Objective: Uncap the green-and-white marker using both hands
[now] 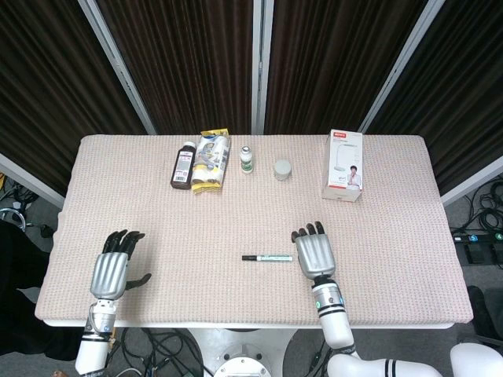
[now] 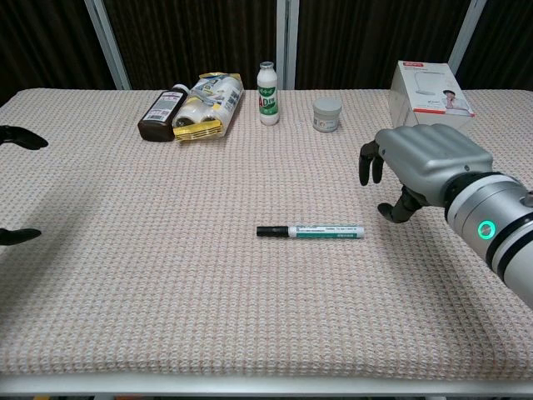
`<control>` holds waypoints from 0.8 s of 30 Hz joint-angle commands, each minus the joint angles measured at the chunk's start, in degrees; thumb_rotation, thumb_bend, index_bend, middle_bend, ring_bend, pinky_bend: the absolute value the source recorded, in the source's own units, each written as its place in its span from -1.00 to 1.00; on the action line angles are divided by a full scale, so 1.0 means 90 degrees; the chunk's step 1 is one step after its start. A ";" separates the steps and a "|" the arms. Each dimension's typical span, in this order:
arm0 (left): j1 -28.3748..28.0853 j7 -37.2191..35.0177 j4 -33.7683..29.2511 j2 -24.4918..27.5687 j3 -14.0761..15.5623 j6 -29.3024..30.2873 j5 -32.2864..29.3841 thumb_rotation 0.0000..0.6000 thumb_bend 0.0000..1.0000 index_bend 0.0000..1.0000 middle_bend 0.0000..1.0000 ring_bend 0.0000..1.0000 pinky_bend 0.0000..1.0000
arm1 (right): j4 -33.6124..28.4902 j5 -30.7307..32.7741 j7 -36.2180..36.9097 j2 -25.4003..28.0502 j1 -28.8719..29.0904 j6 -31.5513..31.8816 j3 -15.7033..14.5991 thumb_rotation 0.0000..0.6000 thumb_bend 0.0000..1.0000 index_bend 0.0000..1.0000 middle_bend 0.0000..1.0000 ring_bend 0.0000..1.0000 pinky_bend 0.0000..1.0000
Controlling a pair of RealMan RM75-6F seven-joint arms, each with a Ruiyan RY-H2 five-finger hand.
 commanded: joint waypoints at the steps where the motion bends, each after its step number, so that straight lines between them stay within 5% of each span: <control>1: -0.0020 -0.0028 0.0017 -0.0012 -0.0010 -0.0030 -0.0035 1.00 -0.88 -0.62 -0.64 -0.80 -0.79 | 0.0141 0.0038 0.0016 -0.0130 0.0085 -0.0009 -0.0117 1.00 -0.54 -0.12 -0.24 -0.56 -0.73; 24: -0.0010 -0.0284 0.0160 0.0007 0.0088 -0.0026 -0.0083 1.00 -0.91 -0.62 -0.64 -0.80 -0.79 | 0.1613 0.0008 0.0470 -0.1470 0.0304 0.0497 -0.0238 1.00 -0.52 0.02 -0.12 -0.56 -0.80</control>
